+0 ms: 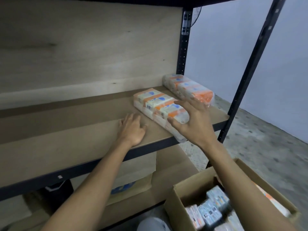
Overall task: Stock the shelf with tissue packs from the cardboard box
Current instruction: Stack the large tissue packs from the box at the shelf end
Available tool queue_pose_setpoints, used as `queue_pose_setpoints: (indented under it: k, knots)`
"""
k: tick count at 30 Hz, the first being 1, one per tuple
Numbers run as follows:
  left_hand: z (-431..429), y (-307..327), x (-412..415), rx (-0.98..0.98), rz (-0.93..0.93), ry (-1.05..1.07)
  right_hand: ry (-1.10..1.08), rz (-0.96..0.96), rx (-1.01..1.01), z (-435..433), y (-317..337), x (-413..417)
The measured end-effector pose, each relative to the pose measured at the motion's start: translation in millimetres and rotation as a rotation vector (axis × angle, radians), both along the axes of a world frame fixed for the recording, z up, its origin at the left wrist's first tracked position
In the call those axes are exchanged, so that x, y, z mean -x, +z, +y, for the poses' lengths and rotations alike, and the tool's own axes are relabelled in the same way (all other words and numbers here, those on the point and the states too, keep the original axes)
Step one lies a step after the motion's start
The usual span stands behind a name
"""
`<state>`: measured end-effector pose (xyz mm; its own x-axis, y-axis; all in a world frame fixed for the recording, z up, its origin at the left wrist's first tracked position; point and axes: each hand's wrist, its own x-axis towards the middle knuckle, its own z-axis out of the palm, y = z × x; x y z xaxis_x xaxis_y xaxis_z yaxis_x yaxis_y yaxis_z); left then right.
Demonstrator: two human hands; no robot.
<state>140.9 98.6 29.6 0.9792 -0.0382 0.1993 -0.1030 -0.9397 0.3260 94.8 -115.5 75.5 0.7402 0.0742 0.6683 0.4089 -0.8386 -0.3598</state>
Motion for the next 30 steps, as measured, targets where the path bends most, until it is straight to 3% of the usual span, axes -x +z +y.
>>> queue_pose_setpoints:
  k: [5,12,20,30]
  knots:
    - [-5.2,-0.7,0.5,-0.033,0.059,-0.041,-0.035,0.166,0.175,-19.9,-23.0,5.6]
    - [-7.1,1.1,3.1,-0.068,0.040,-0.028,-0.035,0.048,0.051,-0.1,-39.9,-12.8]
    - [-7.0,-0.5,1.7,-0.075,0.031,-0.021,-0.062,0.069,-0.010,25.7,-43.6,-32.9]
    - [-6.0,0.7,0.2,-0.066,0.027,-0.030,-0.045,-0.120,-0.107,25.3,-44.5,-43.3]
